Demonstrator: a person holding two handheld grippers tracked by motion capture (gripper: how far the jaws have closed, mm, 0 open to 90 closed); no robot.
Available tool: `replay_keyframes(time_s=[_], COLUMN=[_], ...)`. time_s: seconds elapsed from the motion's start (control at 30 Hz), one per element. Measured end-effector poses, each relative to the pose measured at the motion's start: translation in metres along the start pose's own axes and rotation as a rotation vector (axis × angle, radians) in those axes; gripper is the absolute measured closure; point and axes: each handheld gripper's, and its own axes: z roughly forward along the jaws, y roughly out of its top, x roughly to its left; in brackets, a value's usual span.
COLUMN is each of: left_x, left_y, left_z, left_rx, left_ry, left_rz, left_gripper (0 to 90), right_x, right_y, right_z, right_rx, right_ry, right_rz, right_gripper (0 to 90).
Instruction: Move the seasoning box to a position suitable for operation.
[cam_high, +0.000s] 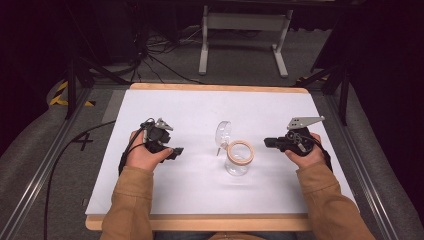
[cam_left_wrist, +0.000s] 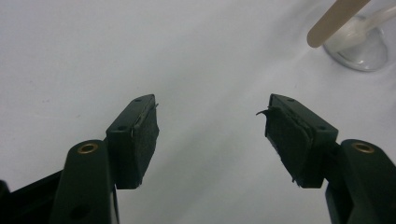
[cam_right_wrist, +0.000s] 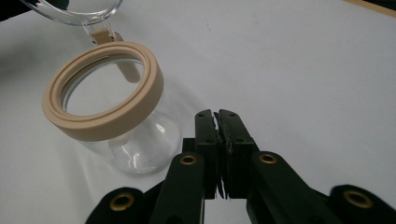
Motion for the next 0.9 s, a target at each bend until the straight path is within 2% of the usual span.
replay_keyframes(time_s=[0.2,0.27,0.37,0.5,0.53,0.63,0.8,0.9], left_x=[-0.007,-0.009,-0.017,-0.028,-0.031,-0.036,-0.041,-0.043], left_y=[0.003,0.004,0.007,0.013,0.014,0.016,0.018,0.019], left_z=[-0.006,-0.007,-0.010,-0.015,-0.015,-0.018,-0.018,-0.016], left_rx=[-0.009,-0.017,-0.025,-0.018,-0.037,-0.041,-0.033,-0.028], left_ry=[-0.017,-0.019,-0.035,-0.074,-0.075,-0.081,-0.102,-0.105], left_rz=[0.019,0.014,0.036,0.085,0.083,0.094,0.113,0.121], left_gripper=[34.1,33.7,33.1,32.9,32.8,32.5,31.7,31.5], right_x=[0.001,0.002,0.003,0.005,0.007,0.011,0.015,0.016], right_y=[0.000,0.000,-0.001,-0.003,-0.004,-0.007,-0.009,-0.010], right_z=[0.003,0.004,0.007,0.015,0.019,0.028,0.039,0.043], right_rx=[0.006,0.008,0.011,0.027,0.029,0.042,0.062,0.075], right_ry=[0.023,0.033,0.046,0.065,0.071,0.079,0.068,0.079], right_rz=[-0.003,-0.001,-0.006,-0.014,-0.013,-0.018,-0.039,-0.043], right_gripper=[87.0,86.9,86.8,87.2,87.8,89.0,89.3,89.4])
